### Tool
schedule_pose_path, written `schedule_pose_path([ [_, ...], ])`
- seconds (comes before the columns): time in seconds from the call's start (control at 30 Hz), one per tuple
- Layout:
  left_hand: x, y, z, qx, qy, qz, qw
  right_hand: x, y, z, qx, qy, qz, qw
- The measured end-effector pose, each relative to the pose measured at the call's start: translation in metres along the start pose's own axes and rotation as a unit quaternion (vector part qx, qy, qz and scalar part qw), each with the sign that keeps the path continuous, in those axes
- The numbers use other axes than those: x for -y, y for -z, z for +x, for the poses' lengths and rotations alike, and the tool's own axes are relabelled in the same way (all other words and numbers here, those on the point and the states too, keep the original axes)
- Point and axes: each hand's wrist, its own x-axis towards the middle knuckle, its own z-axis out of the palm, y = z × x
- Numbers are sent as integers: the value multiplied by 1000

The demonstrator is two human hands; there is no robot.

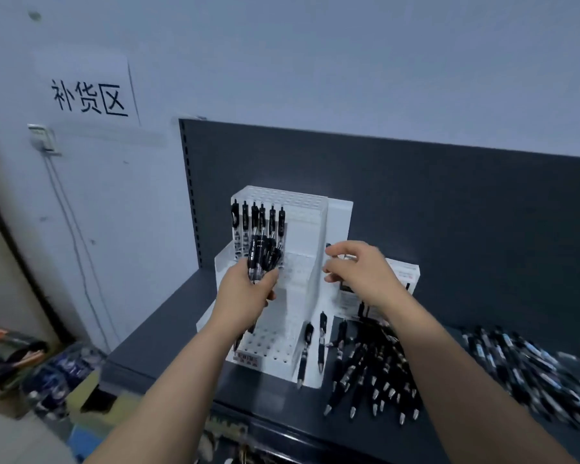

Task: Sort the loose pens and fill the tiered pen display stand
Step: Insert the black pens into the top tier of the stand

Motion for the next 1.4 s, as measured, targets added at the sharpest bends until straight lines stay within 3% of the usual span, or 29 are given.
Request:
schedule_pose_path([
  [0.13, 3, 22, 32, 10, -18, 1, 1000, 19, -15, 21, 18, 11, 24, 1000],
  [0.3, 9, 37, 55, 31, -21, 21, 999, 30, -28, 41, -94, 50, 48, 993],
  [0.57, 23, 45, 70, 71, -15, 1, 997, 28, -60, 64, -99, 33, -50, 993],
  [0.73, 27, 44, 76, 73, -14, -2, 997, 37, -60, 78, -126, 65, -159, 977],
  [0.93, 26, 42, 79, 69, -3, 6, 998, 29, -68, 89, -98, 33, -260, 960],
  [1.1, 25, 42, 78, 66, -2, -1, 998, 20, -77, 96, -104, -9, -240, 965],
  [1.4, 25, 40, 77, 61, -7, -3, 998, 25, -82, 101, -127, -41, -320, 938],
])
